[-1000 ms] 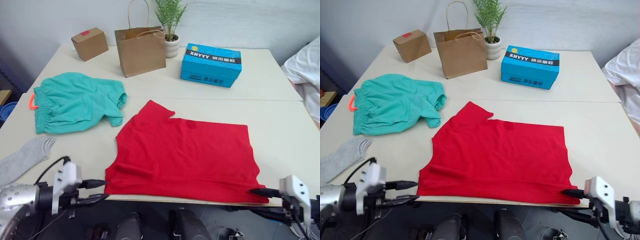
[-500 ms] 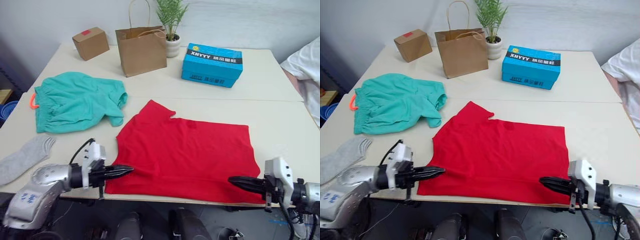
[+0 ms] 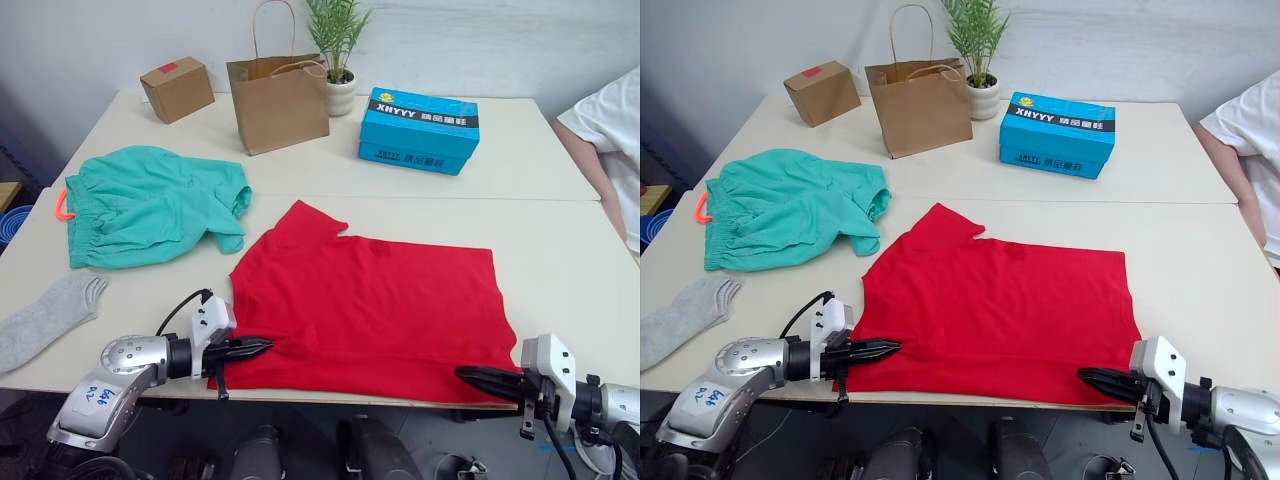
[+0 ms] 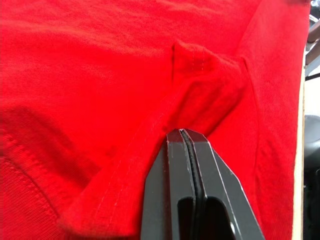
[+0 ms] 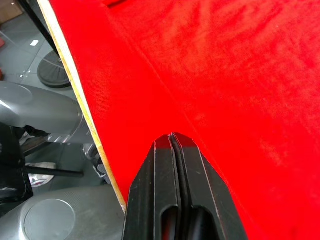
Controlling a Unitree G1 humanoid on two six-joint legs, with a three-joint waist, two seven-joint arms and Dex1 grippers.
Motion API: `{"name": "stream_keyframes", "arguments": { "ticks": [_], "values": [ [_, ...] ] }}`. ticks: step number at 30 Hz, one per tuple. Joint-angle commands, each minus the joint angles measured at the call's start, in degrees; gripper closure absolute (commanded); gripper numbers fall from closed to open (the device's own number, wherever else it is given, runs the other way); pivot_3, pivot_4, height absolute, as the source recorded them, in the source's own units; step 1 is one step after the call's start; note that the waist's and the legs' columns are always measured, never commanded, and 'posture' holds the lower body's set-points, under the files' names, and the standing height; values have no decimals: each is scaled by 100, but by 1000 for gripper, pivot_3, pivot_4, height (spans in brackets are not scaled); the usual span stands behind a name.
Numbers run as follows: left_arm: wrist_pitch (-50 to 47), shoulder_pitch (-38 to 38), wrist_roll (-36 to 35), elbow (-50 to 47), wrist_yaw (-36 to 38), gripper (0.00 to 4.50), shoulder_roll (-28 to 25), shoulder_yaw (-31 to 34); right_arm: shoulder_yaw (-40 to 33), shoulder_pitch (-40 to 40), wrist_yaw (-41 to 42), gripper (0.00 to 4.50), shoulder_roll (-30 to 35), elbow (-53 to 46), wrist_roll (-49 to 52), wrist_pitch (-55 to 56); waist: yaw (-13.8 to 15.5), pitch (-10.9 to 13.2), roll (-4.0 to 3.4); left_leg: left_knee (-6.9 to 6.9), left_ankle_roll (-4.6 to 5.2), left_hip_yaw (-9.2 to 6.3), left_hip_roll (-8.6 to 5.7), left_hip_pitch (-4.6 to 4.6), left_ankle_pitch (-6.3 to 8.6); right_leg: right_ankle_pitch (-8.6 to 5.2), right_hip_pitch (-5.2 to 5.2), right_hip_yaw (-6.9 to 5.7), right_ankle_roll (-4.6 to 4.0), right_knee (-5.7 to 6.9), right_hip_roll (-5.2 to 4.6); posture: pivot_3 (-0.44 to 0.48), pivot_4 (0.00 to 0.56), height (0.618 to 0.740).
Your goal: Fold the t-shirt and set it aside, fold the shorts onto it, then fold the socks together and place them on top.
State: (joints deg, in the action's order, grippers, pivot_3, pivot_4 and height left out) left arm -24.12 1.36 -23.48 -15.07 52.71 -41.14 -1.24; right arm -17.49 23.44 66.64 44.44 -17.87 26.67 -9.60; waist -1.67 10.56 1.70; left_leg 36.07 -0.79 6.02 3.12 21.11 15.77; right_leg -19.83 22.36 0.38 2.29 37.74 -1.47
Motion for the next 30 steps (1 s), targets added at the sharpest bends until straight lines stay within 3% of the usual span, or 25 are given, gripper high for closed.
{"name": "stream_keyframes", "arguments": {
  "ticks": [1,16,23,25,28,30],
  "values": [
    [29,-44,226,213,-157,4500,113,-110,50,20,25,4473,-61,42,-45,218,4,-3,-5,1,0,0,0,0,0,0,0,0,0,2,0,0,150,740],
    [-246,-252,-225,253,-775,4500,662,779,128,58,28,4473,-74,292,-111,444,2,-2,-4,2,4,-1,0,3,-6,4,3,-1,4,5,0,0,150,740],
    [-63,273,-1015,-326,-127,4500,488,1610,-529,50,-215,4473,-74,256,408,53,3,0,-1,2,-1,0,0,7,-2,4,6,-1,4,2,-1,0,150,740],
    [-123,575,-1100,-379,33,4118,222,2020,-888,169,-266,4500,11,264,588,-191,0,1,1,2,-2,-3,0,8,-2,3,6,-2,3,3,-1,0,150,740],
    [-122,1110,-1188,-401,153,3362,-10,2639,-1337,303,-341,3963,-25,335,609,-154,2,1,0,-3,-4,-2,1,4,-1,-3,6,-2,-8,2,-1,0,150,740],
    [0,1501,-1176,-408,255,2700,-66,3012,-1579,370,-379,3264,-73,425,566,-31,-16,1,0,-5,-6,0,2,5,2,-6,10,-2,-13,0,-1,0,150,740]
  ]
}}
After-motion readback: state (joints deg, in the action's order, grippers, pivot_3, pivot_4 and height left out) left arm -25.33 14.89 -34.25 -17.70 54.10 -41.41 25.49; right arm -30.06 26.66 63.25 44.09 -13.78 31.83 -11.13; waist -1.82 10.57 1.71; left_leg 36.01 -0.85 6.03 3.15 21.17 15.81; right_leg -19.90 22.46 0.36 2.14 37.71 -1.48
